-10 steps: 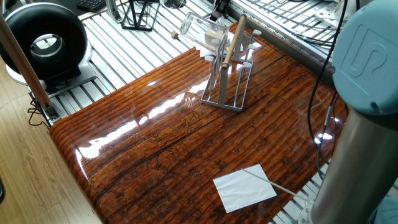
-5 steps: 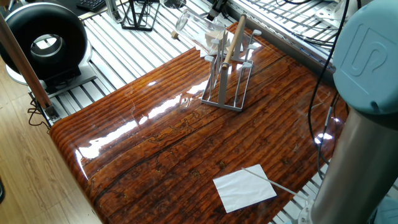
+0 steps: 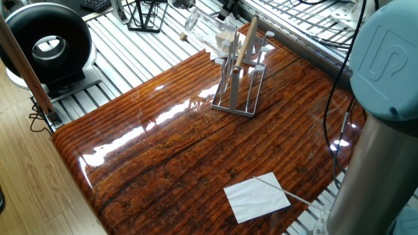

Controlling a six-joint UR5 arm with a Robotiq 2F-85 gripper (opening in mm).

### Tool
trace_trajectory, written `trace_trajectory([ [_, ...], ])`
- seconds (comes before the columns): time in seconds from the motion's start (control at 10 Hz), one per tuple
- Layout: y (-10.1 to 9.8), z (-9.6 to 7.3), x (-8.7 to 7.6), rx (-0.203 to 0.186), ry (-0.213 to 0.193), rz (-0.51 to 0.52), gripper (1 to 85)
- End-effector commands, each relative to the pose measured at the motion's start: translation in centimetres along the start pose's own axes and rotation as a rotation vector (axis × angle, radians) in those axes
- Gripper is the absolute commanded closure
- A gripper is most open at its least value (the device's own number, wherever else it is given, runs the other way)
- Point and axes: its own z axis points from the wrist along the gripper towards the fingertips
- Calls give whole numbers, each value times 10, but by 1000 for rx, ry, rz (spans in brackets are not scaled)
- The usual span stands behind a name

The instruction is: Put the cup on the cup rack

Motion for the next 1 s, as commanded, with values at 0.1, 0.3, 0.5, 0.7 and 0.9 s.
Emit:
trace_trajectory([
  [0.1,4,1,-18,14,1,14,847],
  [0.3,-3,9,-27,2,8,-43,847],
  [0.5,-15,-1,-36,0,27,-84,847],
  [0.7,-21,3,-38,13,27,-124,847],
  [0.9,-31,4,-41,32,13,-184,847],
])
